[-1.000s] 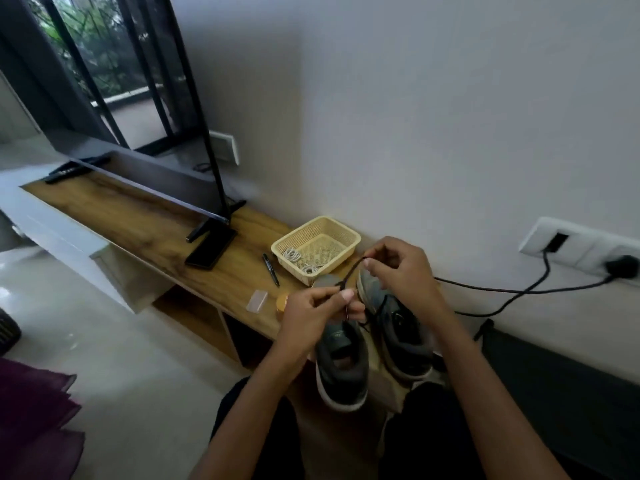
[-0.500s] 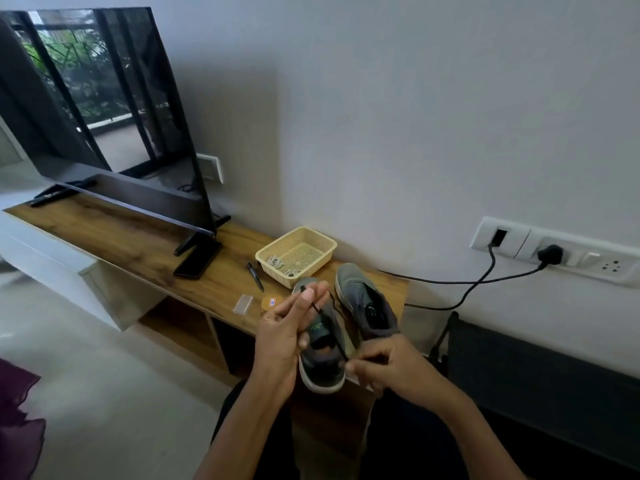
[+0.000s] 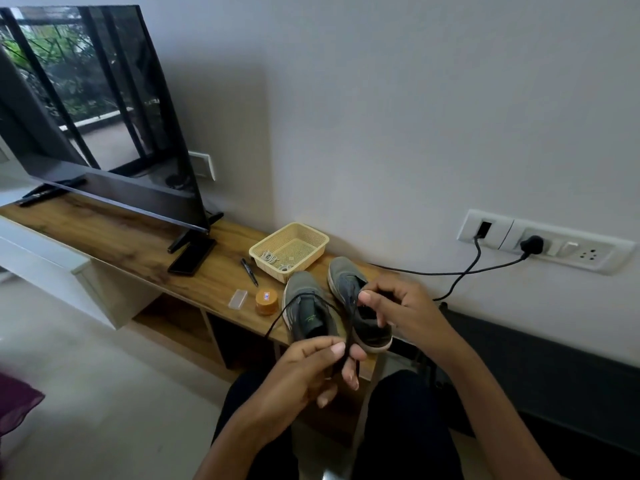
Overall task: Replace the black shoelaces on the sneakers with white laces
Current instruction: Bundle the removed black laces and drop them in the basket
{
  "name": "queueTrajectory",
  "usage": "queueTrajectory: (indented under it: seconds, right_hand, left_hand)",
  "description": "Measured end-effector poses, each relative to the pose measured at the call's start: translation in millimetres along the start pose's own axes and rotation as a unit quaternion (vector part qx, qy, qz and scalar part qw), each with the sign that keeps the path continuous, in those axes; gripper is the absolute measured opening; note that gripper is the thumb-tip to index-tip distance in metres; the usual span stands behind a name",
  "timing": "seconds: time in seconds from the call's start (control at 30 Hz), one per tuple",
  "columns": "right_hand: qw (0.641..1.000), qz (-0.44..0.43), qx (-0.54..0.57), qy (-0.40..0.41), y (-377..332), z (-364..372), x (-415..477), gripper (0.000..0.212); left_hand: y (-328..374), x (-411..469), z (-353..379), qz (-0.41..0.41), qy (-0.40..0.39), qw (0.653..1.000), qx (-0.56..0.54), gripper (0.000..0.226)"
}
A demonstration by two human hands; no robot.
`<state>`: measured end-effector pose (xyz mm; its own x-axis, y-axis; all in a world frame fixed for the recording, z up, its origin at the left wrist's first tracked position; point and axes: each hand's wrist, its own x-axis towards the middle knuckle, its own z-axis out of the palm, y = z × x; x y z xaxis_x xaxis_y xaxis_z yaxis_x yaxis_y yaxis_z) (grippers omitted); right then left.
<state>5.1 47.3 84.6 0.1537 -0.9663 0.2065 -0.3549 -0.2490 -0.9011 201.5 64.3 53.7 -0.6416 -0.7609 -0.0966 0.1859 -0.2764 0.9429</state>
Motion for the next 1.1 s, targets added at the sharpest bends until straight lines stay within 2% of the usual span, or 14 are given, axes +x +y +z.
queueTrajectory:
  seconds: [0.07,0.13,0.2,0.27,0.33,0.43,0.5,0.57,0.63,0.8,0.9,1.0,1.1]
  right_hand:
    - [1.000,0.019,0.009,-0.004,6.0,5.6,-4.2,0.017]
    - [0.999,0.032,0.024,-0.003,9.7,12.0,-11.1,0.028]
    - [0.998,0.058,0.026,-0.002,10.1,19.5,-18.4,0.028]
    - [0.996,0.078,0.018,-0.031,8.6,29.2,-27.0,0.019]
    - [0.992,0.089,0.005,-0.087,4.2,39.1,-35.6,0.020]
    - [0.987,0.072,0.003,-0.141,-7.1,42.4,-43.6,0.025]
    - [0.987,0.050,0.011,-0.149,-20.1,36.1,-43.2,0.022]
    - [0.991,0.019,0.002,-0.132,-35.2,24.6,-37.7,0.015]
    - [0.995,-0.014,-0.012,-0.101,-48.0,11.2,-28.5,0.011]
    - [0.998,-0.056,-0.023,-0.018,-46.0,-11.7,-1.6,0.024]
    - [1.000,-0.016,0.016,-0.014,-29.9,-8.2,5.4,0.018]
    - [0.998,0.024,0.022,-0.053,-13.6,12.7,-2.3,0.018]
    - [0.993,0.048,0.005,-0.106,-4.0,31.6,-15.2,0.022]
  left_hand:
    - [10.4,-3.0,6.8,0.015,0.013,0.993,-0.116,0.022]
    - [21.0,-1.9,9.5,0.035,0.076,0.976,-0.202,0.019]
    - [32.2,2.7,8.3,0.074,0.131,0.958,-0.245,0.022]
    - [42.4,7.4,4.7,0.113,0.185,0.947,-0.236,0.025]
    - [48.1,11.3,-1.1,0.140,0.243,0.948,-0.153,0.025]
    - [45.3,15.9,-8.0,0.168,0.290,0.937,0.096,0.020]
    - [39.6,15.3,-11.4,0.162,0.274,0.924,0.211,0.020]
    - [32.9,13.2,-13.0,0.132,0.221,0.920,0.294,0.022]
    - [30.6,8.7,-8.0,0.098,0.166,0.925,0.329,0.024]
    - [33.4,-6.5,5.9,0.036,0.081,0.982,0.164,0.026]
    - [39.9,-12.3,5.0,0.041,0.056,0.997,0.040,0.031]
    - [49.1,-10.1,7.6,0.069,0.085,0.990,-0.085,0.031]
    - [52.2,0.5,-1.3,0.096,0.132,0.983,-0.081,0.033]
